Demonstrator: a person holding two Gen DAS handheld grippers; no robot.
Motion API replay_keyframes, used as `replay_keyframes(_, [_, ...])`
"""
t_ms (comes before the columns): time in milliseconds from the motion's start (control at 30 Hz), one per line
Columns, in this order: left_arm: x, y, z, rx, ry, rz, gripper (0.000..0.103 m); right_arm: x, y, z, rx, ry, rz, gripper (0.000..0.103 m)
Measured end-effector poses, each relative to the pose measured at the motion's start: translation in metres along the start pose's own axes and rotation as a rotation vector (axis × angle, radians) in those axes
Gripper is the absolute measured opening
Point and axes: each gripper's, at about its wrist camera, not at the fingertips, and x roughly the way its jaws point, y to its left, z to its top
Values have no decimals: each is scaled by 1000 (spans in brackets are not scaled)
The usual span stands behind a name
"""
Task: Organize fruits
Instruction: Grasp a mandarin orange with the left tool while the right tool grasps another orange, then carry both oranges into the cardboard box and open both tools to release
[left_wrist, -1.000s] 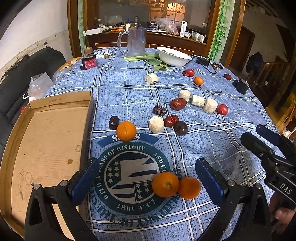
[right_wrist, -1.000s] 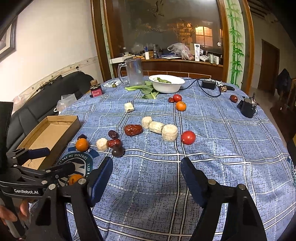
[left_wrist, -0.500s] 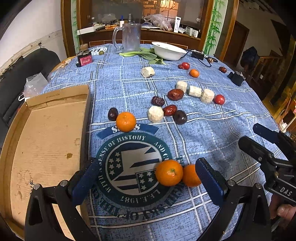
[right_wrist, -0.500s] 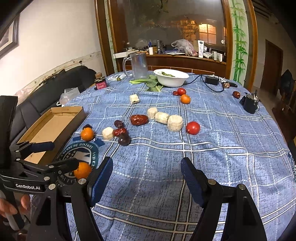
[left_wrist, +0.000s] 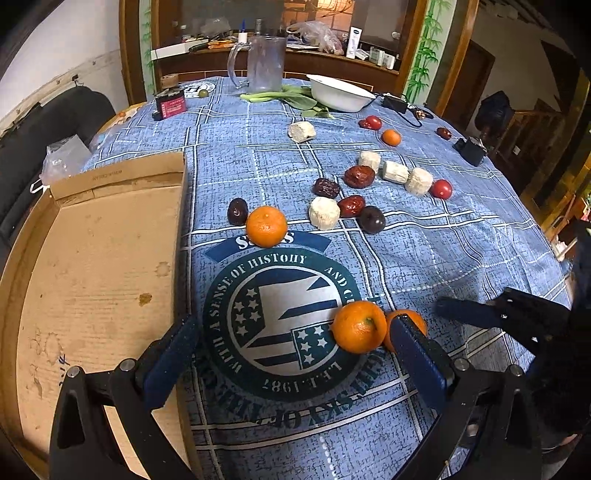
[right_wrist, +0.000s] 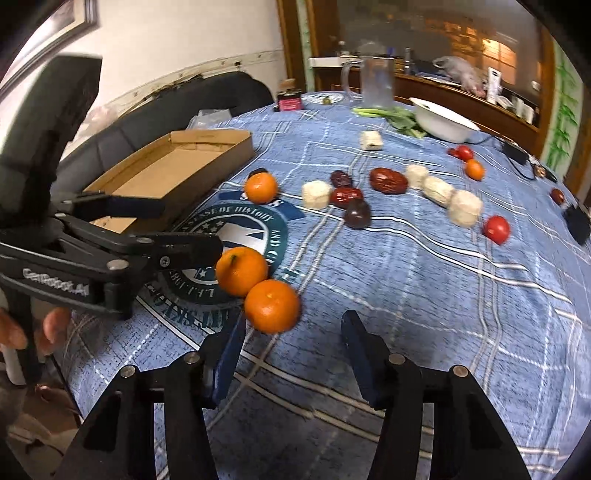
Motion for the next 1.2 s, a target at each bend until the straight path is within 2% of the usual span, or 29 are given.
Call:
replay_keyframes(67, [2, -1, 0, 3, 7, 0, 103, 8, 2, 3, -10, 27, 20, 43])
replay_keyframes(133, [2, -2, 0, 5, 8, 0, 103, 14, 6, 4, -26, 49, 16, 37])
replay_keyframes(267, [1, -7, 0, 17, 3, 1, 103, 9, 2, 4, -13, 44, -8, 35])
replay_keyframes(400, [5, -17, 1, 48, 8, -5, 103, -11, -21, 4, 64, -3, -45, 35])
replay_keyframes(600, [25, -36, -2, 89, 47, 10, 103, -25, -46, 1, 131, -23, -97, 35])
replay_keyframes(633, [28, -38, -3, 92, 55, 13, 100, -26, -47, 1, 134, -25, -95, 35])
replay_keyframes(700, [35, -40, -4, 96, 74, 14, 81, -25, -47, 2, 135, -28, -95, 35])
replay_keyframes(733, [39, -40, -5, 95, 87, 13, 67, -25, -46, 1, 133, -27, -94, 35])
replay_keyframes(767, [39, -41, -4, 102, 68, 33, 61, -24, -45, 2, 131, -27, -91, 35])
replay_keyframes(833, [39, -40, -4, 99, 64, 31, 55, -24, -45, 2, 130, -31, -90, 35])
replay_keyframes(900, [37, -39, -3, 87, 57, 14, 35, -24, -45, 2, 132, -32, -87, 35])
replay_keyframes(1200, [23, -36, -1, 65, 41, 27, 34, -28, -37, 6, 134, -49, -74, 35])
